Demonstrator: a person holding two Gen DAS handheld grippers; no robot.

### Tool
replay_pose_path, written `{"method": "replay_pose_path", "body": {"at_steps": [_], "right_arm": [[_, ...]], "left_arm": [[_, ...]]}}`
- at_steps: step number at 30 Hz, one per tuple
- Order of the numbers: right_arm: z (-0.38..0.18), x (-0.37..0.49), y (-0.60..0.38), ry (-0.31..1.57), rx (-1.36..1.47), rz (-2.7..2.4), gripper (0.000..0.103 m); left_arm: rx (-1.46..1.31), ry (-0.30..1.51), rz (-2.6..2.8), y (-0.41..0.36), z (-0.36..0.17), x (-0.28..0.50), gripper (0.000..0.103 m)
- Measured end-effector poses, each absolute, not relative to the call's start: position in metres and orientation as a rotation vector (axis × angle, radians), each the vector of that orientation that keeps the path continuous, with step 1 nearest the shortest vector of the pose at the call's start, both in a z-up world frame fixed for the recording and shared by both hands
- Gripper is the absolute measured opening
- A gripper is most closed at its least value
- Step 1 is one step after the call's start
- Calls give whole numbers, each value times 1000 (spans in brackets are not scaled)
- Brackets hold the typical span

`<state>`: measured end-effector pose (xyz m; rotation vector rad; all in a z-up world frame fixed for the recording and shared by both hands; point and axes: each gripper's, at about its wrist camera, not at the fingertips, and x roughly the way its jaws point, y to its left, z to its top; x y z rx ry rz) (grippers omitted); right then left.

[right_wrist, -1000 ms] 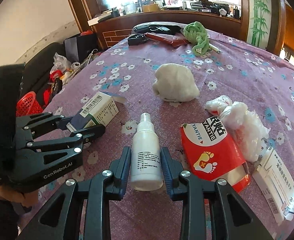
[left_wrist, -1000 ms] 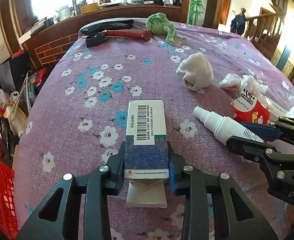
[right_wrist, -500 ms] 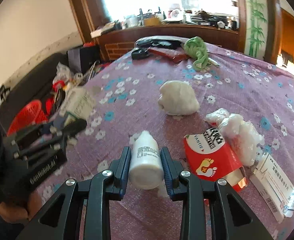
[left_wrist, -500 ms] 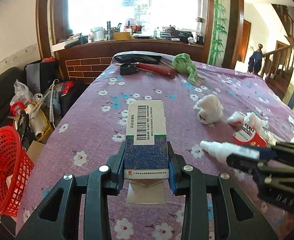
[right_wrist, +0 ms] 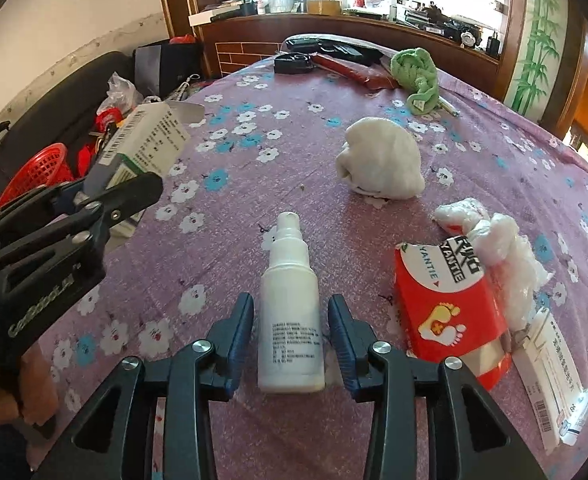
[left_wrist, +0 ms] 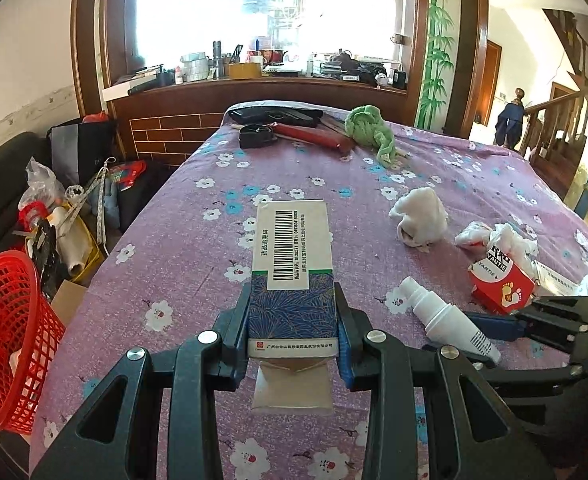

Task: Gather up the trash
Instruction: 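Lift the medicine box and spray bottle off the bed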

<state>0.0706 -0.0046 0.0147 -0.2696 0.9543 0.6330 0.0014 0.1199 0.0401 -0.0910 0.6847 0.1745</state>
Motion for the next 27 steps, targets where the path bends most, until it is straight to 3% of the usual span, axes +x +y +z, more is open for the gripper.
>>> {"method": "replay_pose_path", "body": {"at_steps": [1, 14, 27], "right_arm": [[15, 69, -4, 939, -280, 623, 33], [51, 63, -30, 779, -104, 591, 33], [52, 61, -28, 779, -106, 601, 33]], "left_arm": [[-90, 683, 177, 120, 40, 1, 33], [-71, 651, 213, 121, 43, -5, 33], [-52, 645, 217, 119, 44, -5, 33]]}}
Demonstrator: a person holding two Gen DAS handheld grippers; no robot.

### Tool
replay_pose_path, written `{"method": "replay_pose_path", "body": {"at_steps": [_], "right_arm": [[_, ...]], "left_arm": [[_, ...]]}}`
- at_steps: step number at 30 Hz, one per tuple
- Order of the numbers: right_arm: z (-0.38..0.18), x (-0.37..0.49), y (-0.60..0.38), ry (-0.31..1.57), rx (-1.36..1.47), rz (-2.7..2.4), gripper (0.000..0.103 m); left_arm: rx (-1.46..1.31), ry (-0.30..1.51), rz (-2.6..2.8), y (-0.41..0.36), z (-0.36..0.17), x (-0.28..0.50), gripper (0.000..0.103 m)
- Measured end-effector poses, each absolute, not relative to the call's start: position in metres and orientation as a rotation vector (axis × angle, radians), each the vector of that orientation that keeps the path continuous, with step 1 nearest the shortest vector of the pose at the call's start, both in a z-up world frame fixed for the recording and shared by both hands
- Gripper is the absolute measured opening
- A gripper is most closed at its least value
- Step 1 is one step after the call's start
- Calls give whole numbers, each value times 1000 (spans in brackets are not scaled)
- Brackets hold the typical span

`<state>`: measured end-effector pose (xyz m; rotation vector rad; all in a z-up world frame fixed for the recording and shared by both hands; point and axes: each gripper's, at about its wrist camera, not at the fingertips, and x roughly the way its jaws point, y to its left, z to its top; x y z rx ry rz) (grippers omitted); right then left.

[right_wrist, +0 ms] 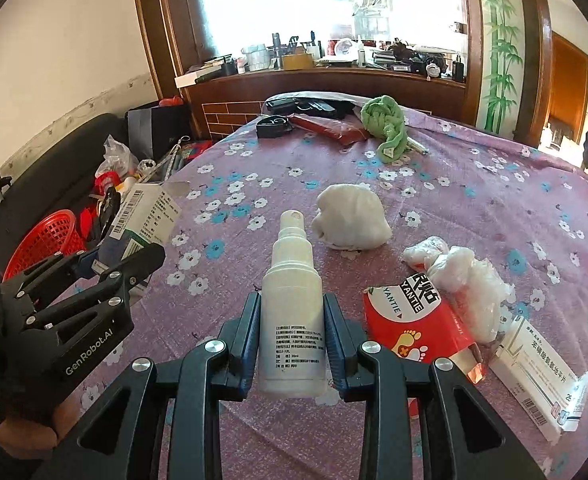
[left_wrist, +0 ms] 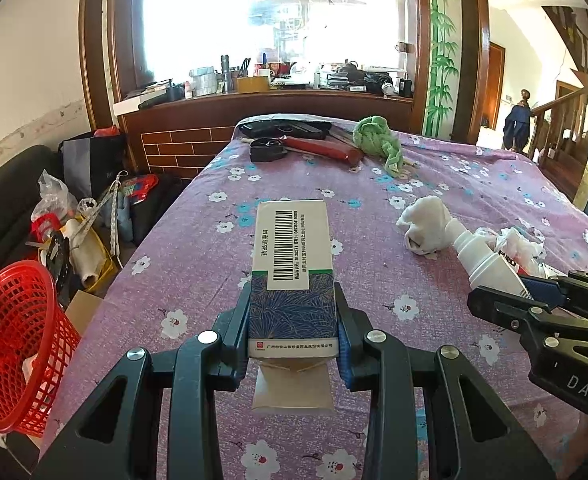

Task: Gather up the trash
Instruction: 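Lift the medicine box and spray bottle off the bed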

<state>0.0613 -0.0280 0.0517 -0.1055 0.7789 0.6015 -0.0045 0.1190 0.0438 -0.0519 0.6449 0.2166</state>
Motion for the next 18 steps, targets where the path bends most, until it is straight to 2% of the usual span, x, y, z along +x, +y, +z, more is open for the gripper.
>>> {"method": "replay_pose_path", "body": {"at_steps": [18], "right_arm": [[53, 65, -32, 772, -104, 577, 33]], "left_arm": [[-45, 637, 207, 115, 47, -5, 33]]}}
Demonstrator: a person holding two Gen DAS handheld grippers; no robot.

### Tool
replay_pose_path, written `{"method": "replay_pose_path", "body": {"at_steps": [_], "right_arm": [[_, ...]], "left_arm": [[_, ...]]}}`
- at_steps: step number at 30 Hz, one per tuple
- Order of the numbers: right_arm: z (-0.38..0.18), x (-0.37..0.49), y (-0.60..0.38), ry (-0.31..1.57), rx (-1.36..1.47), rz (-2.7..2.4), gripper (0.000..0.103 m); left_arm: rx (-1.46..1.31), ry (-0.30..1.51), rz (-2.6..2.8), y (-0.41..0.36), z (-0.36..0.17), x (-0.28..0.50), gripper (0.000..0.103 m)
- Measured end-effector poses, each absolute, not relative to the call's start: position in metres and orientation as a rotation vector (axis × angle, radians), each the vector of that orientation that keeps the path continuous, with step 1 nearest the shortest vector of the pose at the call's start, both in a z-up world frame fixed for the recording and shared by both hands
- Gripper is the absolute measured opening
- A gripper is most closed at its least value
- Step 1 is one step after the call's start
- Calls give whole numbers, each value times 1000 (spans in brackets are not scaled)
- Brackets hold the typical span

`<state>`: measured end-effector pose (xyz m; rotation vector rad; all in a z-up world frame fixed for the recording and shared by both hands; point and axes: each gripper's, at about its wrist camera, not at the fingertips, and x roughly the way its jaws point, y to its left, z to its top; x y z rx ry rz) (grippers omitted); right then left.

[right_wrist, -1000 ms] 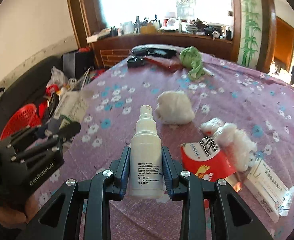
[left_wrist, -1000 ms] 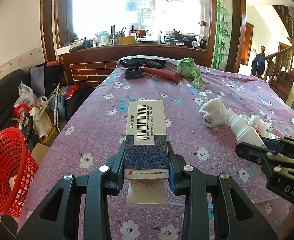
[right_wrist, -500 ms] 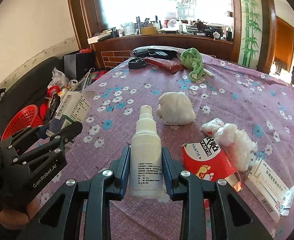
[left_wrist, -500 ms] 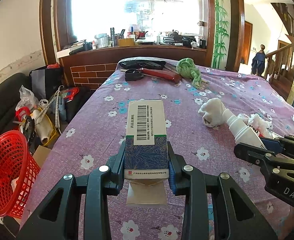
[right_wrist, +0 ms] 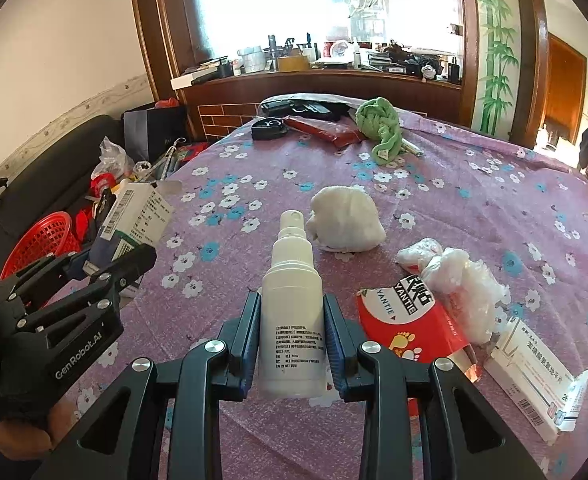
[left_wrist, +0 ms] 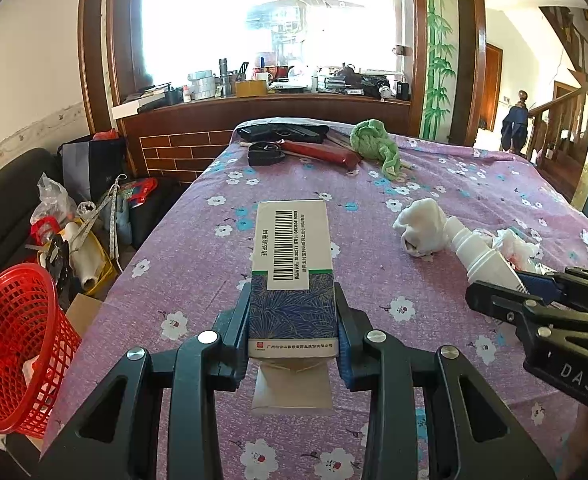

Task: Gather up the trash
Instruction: 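Lift the medicine box and spray bottle off the bed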

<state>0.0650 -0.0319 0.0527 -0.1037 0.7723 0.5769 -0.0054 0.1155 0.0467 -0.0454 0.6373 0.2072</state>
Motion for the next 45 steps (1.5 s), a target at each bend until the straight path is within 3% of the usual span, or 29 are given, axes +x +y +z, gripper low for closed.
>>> {"method": "replay_pose_path", "body": {"at_steps": [31, 45], "right_arm": [[63, 71, -52, 761, -36, 527, 32], [70, 64, -56, 753, -1, 565, 32]], "left_arm": [[-46, 656, 207, 112, 45, -5, 33], [-79, 624, 218, 112, 71, -52, 33]]}}
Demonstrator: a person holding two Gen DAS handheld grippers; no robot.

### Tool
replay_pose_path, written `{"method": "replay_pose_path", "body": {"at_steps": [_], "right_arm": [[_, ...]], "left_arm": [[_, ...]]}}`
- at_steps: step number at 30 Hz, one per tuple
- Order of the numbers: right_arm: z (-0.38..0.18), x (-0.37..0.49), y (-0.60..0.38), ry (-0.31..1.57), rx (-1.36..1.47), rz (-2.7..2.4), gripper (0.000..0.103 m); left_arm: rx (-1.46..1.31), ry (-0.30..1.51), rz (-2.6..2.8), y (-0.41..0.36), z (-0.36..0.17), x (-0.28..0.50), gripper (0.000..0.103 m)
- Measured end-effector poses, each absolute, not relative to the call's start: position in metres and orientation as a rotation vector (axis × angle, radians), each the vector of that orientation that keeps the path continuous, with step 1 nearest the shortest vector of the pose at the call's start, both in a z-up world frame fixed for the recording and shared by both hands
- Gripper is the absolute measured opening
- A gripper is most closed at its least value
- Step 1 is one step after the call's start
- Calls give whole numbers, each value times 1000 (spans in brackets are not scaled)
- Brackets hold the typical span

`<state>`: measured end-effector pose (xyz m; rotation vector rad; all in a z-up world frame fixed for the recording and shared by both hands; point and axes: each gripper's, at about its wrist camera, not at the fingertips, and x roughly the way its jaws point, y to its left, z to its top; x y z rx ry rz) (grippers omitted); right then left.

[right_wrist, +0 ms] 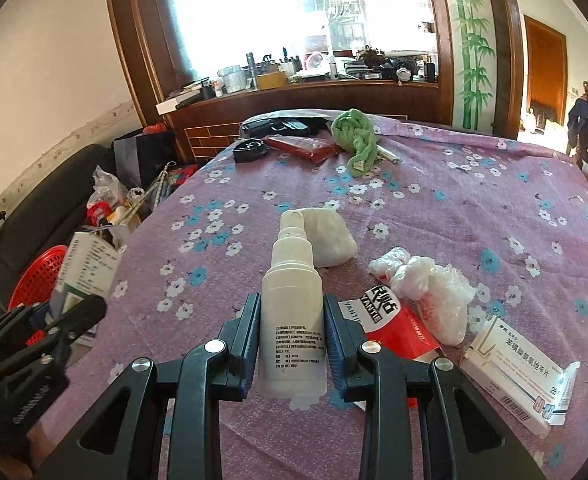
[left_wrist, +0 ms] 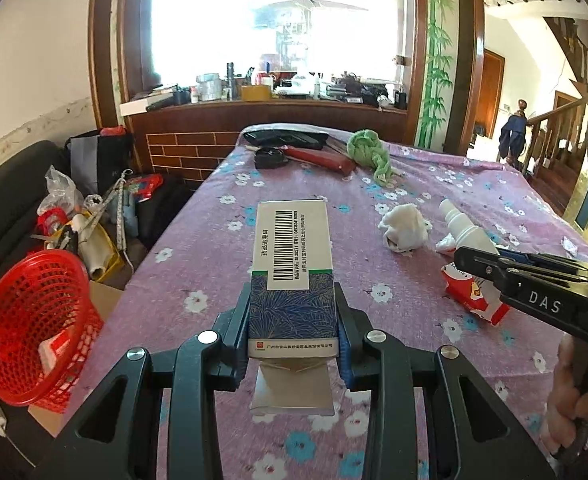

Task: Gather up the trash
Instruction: 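Lift the medicine box and spray bottle off the bed, then carry the box and spray bottle to the red basket and release them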

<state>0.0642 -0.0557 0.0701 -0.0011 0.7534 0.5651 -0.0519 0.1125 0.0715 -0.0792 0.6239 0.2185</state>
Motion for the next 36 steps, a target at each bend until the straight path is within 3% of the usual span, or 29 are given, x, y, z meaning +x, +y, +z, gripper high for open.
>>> {"method": "replay_pose_path", "body": {"at_steps": [14, 36], "right_arm": [[78, 9, -24, 794, 29, 702, 33], [94, -46, 115, 812, -168, 877, 33]], "left_arm": [[-123, 592, 271, 147, 84, -107, 33], [-258, 558, 429, 260, 78, -165, 33]]}}
